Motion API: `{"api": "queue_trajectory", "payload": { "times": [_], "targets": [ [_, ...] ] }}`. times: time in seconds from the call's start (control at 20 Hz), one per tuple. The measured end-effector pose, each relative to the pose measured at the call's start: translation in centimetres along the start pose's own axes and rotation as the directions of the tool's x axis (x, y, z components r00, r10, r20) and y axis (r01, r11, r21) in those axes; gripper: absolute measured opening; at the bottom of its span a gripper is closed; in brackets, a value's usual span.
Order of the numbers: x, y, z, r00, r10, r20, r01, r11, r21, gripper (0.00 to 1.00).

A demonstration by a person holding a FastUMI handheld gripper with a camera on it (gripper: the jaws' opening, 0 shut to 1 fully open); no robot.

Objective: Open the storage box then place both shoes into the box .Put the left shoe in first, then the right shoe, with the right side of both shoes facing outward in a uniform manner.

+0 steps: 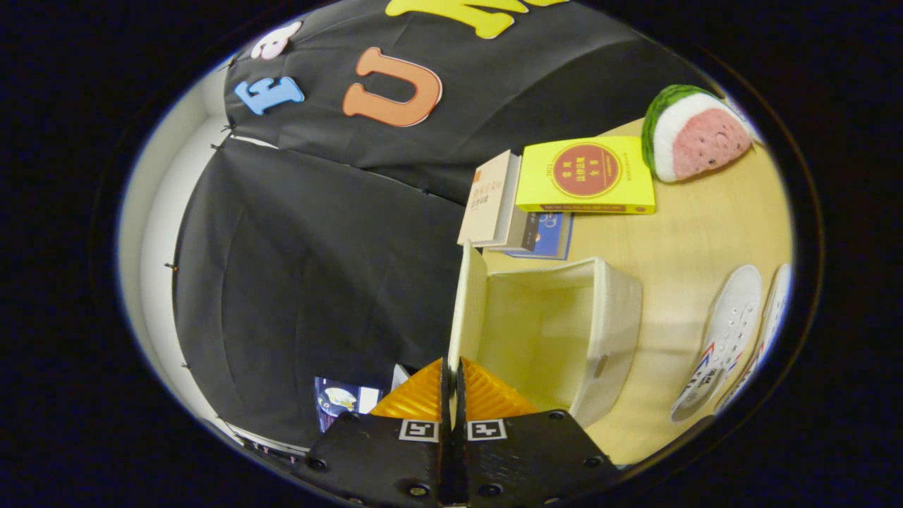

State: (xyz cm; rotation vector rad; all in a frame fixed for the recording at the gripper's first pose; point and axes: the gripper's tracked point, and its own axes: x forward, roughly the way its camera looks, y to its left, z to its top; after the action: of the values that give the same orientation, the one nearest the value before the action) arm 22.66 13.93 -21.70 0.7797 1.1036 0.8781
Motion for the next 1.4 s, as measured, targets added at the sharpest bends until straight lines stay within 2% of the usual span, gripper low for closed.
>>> {"api": "queue_trajectory", "payload": {
  "times": [0.35,0.6,0.65,0.75,0.9,1.05,1.2,1.4],
  "targets": [
    [6.4,8.0,-0.3,1.0,0.027,-0.007,-0.028,0.997,-0.069,0.0],
    [12.2,11.6,-1.2,0.999,0.006,-0.041,-0.01,0.996,-0.094,0.02],
    [13.8,11.9,-1.4,0.999,0.0,-0.052,-0.005,0.995,-0.098,0.05],
    [15.7,13.7,-1.7,0.997,0.032,-0.063,-0.037,0.996,-0.08,0.05],
    [17.3,14.6,-1.8,0.996,0.044,-0.078,-0.049,0.997,-0.059,0.36],
    [17.3,14.0,-3.2,0.992,0.015,-0.127,-0.028,0.995,-0.101,0.66],
    [16.0,11.5,-3.7,0.99,-0.07,-0.121,0.05,0.986,-0.157,0.97],
    [13.2,6.4,-4.8,0.973,-0.193,-0.124,0.166,0.965,-0.202,0.96]
  ]
}}
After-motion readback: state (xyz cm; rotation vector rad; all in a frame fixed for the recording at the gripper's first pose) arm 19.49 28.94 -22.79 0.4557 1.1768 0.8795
